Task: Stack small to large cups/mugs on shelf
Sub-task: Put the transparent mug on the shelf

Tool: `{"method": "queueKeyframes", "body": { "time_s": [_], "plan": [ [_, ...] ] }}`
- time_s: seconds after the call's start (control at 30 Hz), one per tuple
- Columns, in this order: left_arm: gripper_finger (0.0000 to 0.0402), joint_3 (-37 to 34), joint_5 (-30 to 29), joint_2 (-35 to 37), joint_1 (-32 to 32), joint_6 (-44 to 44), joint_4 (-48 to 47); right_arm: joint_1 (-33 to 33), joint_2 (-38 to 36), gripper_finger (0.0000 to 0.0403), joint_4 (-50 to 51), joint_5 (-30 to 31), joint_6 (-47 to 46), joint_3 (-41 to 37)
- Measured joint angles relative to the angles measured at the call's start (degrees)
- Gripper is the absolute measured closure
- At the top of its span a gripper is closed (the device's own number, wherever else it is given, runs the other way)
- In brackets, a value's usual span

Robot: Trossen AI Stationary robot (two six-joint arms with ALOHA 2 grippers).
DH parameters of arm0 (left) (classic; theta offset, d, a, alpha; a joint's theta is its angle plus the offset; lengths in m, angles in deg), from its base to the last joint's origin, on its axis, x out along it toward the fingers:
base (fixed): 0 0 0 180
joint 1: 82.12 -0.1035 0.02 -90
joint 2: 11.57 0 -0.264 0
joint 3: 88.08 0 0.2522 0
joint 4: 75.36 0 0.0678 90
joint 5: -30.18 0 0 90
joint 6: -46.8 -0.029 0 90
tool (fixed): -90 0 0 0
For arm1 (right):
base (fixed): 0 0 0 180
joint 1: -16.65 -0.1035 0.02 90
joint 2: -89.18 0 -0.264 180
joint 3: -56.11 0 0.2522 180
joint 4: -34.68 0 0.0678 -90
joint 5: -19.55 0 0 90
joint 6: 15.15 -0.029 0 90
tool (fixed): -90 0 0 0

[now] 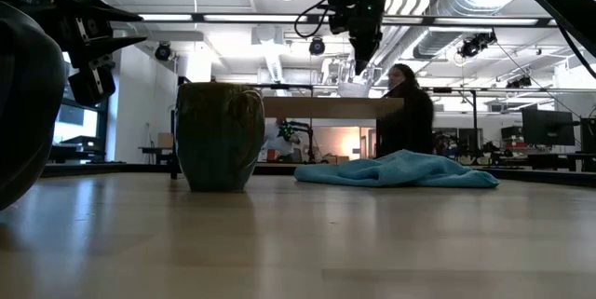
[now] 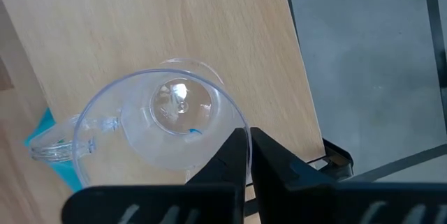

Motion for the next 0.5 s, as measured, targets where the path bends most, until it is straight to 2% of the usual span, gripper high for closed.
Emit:
{"method": "queueKeyframes", "body": {
  "time_s": [0.27, 0.5],
  "plan": [
    [0.0311, 0.00, 0.01, 0.00, 0.00, 0.01, -0.01, 0.01, 0.00, 0.0396, 0.00, -0.88, 0.06, 0.00],
    [0.0311, 0.00, 0.01, 0.00, 0.00, 0.01, -0.02, -0.01, 0.09, 0.0348, -0.13, -1.08, 0.22, -0.01]
  ]
}}
